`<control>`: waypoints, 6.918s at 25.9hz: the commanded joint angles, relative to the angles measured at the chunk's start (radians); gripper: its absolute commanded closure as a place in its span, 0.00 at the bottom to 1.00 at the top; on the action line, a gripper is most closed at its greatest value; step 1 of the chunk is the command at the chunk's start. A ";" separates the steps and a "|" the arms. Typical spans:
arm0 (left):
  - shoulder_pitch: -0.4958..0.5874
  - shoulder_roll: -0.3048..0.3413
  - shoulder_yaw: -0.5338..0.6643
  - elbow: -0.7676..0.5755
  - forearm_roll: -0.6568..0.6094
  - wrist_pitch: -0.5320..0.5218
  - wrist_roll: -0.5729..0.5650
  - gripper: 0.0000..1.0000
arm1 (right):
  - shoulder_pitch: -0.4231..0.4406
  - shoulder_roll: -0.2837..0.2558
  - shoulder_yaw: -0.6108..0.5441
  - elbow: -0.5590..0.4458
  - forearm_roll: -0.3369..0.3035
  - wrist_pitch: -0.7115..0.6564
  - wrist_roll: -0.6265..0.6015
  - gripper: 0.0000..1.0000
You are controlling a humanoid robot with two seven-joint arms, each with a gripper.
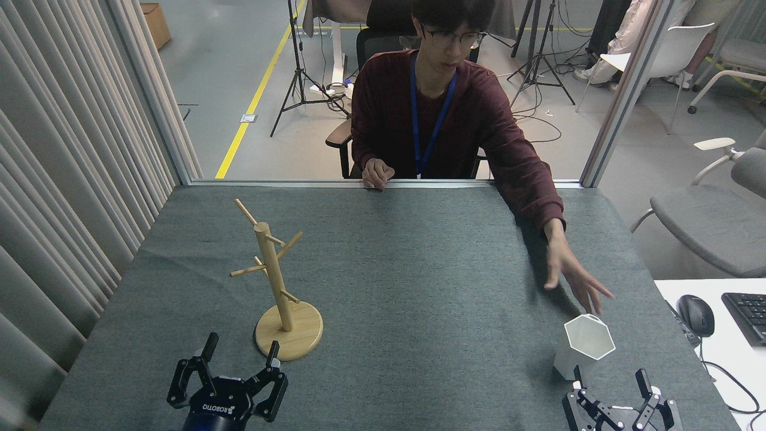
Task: Hang cup on storage rack
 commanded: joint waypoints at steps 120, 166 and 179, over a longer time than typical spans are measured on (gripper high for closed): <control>-0.183 -0.045 -0.376 0.206 -0.224 -0.013 0.006 0.00 | -0.086 0.315 0.507 -0.092 0.353 -0.025 -0.025 0.36; -0.138 0.064 0.061 0.071 -0.311 0.140 0.106 0.41 | -0.142 0.114 0.159 0.006 0.131 0.001 0.016 0.02; -0.206 0.078 0.040 0.230 -0.574 0.208 0.219 0.40 | -0.146 0.108 0.158 0.015 0.128 0.003 0.016 0.02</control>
